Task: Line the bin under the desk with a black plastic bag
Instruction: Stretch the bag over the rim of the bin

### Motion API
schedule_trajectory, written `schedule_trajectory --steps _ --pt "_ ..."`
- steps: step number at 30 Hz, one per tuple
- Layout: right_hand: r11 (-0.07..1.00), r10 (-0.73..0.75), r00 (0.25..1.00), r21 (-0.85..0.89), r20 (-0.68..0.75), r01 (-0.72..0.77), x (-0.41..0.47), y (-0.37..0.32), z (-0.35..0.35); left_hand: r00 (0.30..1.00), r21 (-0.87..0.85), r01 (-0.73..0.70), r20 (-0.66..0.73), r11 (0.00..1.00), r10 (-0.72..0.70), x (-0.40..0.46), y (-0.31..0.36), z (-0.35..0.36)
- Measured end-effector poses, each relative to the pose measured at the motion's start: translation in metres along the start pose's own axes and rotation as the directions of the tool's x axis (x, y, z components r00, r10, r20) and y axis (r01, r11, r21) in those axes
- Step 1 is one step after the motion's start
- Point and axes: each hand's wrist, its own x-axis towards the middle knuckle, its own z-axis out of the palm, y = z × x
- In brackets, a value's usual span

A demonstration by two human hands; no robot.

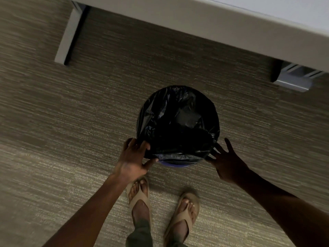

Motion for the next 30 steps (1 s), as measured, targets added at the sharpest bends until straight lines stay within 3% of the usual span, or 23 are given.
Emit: schedule_trajectory --steps 4,6,7,8,9,10,11,15,18,19,21,23,30 --pt "0.999 0.031 0.991 -0.038 0.127 -0.026 0.007 -0.017 0.005 0.971 -0.099 0.084 -0.218 0.992 -0.104 -0.012 0.016 0.001" --pt "0.997 0.075 0.992 0.003 0.102 -0.075 0.006 -0.03 0.001 0.876 -0.313 0.347 -0.23 0.884 -0.425 -0.015 0.034 -0.001" --pt "0.992 0.111 0.993 0.053 0.033 -0.113 0.004 -0.036 0.0 0.763 -0.509 0.504 -0.118 0.698 -0.636 -0.015 0.043 -0.003" --pt "0.983 0.143 0.989 0.117 -0.03 -0.139 0.002 -0.043 -0.001 0.606 -0.696 0.607 0.094 0.383 -0.79 -0.011 0.052 -0.006" --pt "0.969 0.182 0.979 0.184 -0.087 -0.163 0.001 -0.05 -0.001 0.472 -0.779 0.625 0.333 0.043 -0.816 -0.007 0.058 -0.007" --pt "0.951 0.223 0.967 0.247 -0.124 -0.188 -0.001 -0.057 0.001 0.404 -0.781 0.597 0.49 -0.183 -0.773 -0.006 0.061 -0.006" --pt "0.93 0.27 0.949 0.301 -0.162 -0.213 -0.004 -0.065 0.004 0.383 -0.772 0.588 0.53 -0.244 -0.756 -0.005 0.063 -0.006" --pt "0.845 0.408 0.879 0.465 -0.246 -0.263 -0.013 -0.096 0.019 0.335 -0.764 0.641 0.373 -0.081 -0.865 -0.006 0.064 -0.007" --pt "0.853 0.356 0.902 0.479 -0.243 -0.208 -0.016 -0.113 0.032 0.28 -0.785 0.558 0.483 -0.269 -0.829 -0.009 0.057 -0.002" --pt "0.865 0.329 0.918 0.461 -0.223 -0.198 -0.016 -0.116 0.035 0.294 -0.777 0.524 0.55 -0.349 -0.782 -0.012 0.053 0.0" --pt "0.883 0.283 0.947 0.428 -0.154 -0.194 -0.015 -0.115 0.038 0.34 -0.75 0.517 0.623 -0.413 -0.705 -0.017 0.043 0.002" --pt "0.895 0.24 0.968 0.402 -0.069 -0.193 -0.013 -0.109 0.038 0.368 -0.725 0.599 0.627 -0.34 -0.687 -0.021 0.032 0.004" --pt "0.906 0.127 0.972 0.375 0.198 -0.195 0.002 -0.082 0.034 0.501 -0.62 0.775 0.487 0.121 -0.715 -0.006 0.0 0.012"
